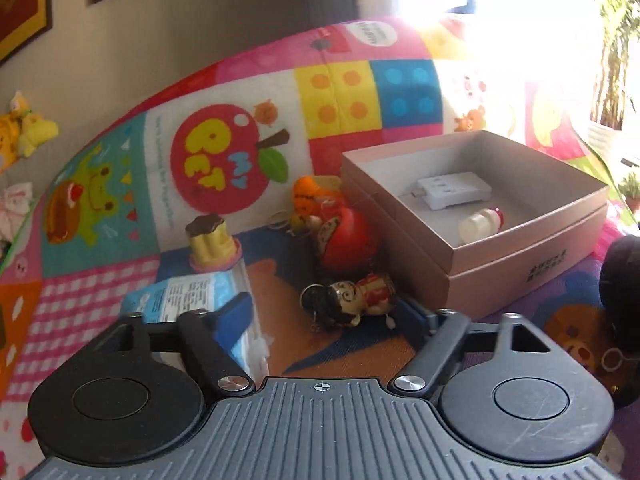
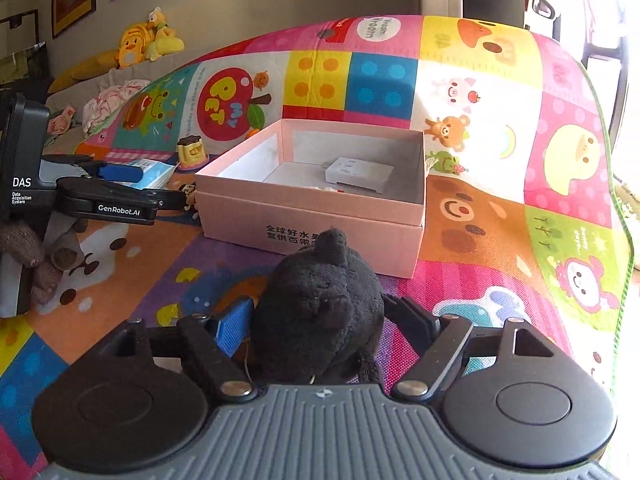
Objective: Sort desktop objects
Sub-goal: 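Lift the plush toy with the right tool while the left tool moves toward the keychain figure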
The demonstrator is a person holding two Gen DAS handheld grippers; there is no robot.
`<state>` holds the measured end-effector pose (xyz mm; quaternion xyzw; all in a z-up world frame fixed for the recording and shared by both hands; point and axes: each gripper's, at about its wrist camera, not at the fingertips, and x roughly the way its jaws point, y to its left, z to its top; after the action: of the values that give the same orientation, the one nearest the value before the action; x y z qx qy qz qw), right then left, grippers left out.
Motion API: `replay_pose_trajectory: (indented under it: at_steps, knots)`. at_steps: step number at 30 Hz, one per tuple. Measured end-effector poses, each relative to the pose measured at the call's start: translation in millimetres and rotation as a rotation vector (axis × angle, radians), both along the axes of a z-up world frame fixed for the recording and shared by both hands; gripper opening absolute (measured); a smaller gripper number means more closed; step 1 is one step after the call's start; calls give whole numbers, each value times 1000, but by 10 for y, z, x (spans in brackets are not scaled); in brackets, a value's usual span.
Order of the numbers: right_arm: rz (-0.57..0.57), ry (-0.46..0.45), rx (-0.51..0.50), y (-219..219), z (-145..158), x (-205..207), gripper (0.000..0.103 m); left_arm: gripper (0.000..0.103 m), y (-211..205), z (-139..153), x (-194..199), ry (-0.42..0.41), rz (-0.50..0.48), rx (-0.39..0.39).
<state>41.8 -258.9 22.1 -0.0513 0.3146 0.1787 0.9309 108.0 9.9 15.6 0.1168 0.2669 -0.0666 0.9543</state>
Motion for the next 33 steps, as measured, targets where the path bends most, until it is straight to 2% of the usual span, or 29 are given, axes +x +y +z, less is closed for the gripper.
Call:
replay_pose_trajectory:
  at_steps: [3,6,8,13,15,18,20,22,25,27,29,31,33]
  knots:
    - [-6,-14,-5,-12,25,3,82,66,-76,-6,26,-40,-77,39]
    - [-7,-15,-19,-4,38,25,83,74,-184,-36,53,-71,-157,88]
    - [-7,-16,-29,13,46,43,84,93,-219,-82,126,-52,-196,113]
    - [-11,-22,-42,26,74,71,85,95,-166,-140,254,32,-293,9]
    - [-25,-49,-28,-30,132,88,85,95,-190,-176,209,38,-306,21]
    - [-83,-54,81,-263,284,239,87,95,-203,-191,36,42,-348,39]
    - [-152,-56,148,-429,336,422,95,95,-184,-192,-98,136,-419,-32]
    - [-235,-47,187,-565,327,653,98,95,-195,-230,-291,172,-464,-66]
    - [-295,-1,243,-688,256,999,98,96,-231,-257,-567,147,-428,-47]
    - [-298,31,265,-688,197,1178,98,96,-204,-217,-670,142,-369,-80]
    - [-272,64,287,-617,151,1277,98,97,-172,-157,-743,113,-312,-88]
    - [-219,91,323,-498,150,1283,98,97,-162,-104,-752,70,-262,-52]
    - [-175,79,328,-344,192,1197,102,97,-140,-66,-713,45,-222,-31]
